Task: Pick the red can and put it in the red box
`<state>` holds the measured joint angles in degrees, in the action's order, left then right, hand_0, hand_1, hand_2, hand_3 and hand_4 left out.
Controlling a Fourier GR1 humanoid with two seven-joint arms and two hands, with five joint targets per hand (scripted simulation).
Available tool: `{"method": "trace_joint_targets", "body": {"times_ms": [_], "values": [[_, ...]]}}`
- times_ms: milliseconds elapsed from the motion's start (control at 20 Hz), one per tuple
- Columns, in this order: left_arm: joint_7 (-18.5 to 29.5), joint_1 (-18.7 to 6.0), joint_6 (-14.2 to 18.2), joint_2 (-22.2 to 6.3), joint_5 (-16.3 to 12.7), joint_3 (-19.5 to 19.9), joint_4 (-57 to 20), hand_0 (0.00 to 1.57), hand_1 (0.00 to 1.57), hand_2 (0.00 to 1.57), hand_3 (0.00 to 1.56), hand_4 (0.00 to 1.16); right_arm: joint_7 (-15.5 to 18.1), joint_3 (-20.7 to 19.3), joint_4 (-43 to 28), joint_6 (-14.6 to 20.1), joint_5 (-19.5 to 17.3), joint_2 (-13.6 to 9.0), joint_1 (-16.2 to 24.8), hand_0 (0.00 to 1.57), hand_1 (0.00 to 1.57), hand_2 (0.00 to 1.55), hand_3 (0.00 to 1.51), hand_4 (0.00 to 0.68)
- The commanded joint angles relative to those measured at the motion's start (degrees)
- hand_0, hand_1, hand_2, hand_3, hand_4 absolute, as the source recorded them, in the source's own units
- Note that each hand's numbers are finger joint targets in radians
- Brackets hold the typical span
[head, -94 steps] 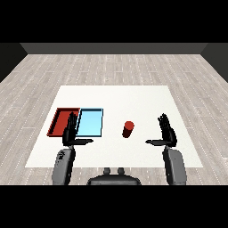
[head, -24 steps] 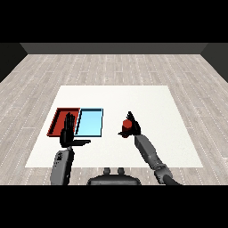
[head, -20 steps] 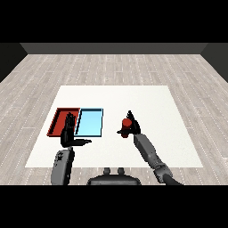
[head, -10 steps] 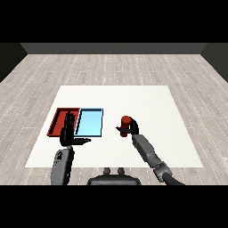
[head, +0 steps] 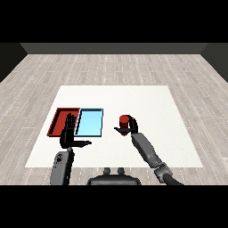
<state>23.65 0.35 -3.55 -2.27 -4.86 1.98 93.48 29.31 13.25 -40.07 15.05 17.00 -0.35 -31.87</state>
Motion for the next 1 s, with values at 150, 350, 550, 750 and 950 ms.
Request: {"method": "trace_joint_targets", "body": {"times_ms": [150, 350, 550, 750, 950], "values": [[0.5, -3.9, 0.4, 0.8, 1.0, -0.7, -3.7, 0.0, 0.0, 0.0, 0.0, 0.0, -9.7, 2.0, -19.5, 0.5, -3.1, -5.5, 4.0, 1.42, 1.42, 1.43, 1.37, 0.621], [-3.4, -2.1, 1.0, 0.8, 2.7, -3.1, 0.1, 0.0, 0.0, 0.0, 0.0, 0.0, -8.8, 2.7, -26.2, 2.1, -6.2, -4.5, 8.1, 1.45, 1.45, 1.43, 1.38, 0.63], [-3.1, -1.0, 1.7, 2.2, 3.2, -6.6, -1.2, 0.0, 0.0, 0.0, 0.0, 0.0, -13.3, 1.5, -35.1, 0.8, -5.1, -5.8, 9.3, 1.46, 1.46, 1.44, 1.39, 0.655], [-6.5, -2.7, 3.4, 2.2, 3.1, -8.2, -0.1, 0.0, 0.0, 0.0, 0.0, 0.0, -11.7, -1.3, -37.2, -2.3, -6.0, -6.5, 12.3, 1.45, 1.45, 1.43, 1.38, 0.654], [-7.3, -6.9, 6.2, 2.3, 2.6, -10.8, -4.7, 0.0, 0.0, 0.0, 0.0, 0.0, -15.1, 3.9, -38.7, 4.9, -11.2, 0.2, 11.2, 1.45, 1.45, 1.43, 1.38, 0.653]]}}
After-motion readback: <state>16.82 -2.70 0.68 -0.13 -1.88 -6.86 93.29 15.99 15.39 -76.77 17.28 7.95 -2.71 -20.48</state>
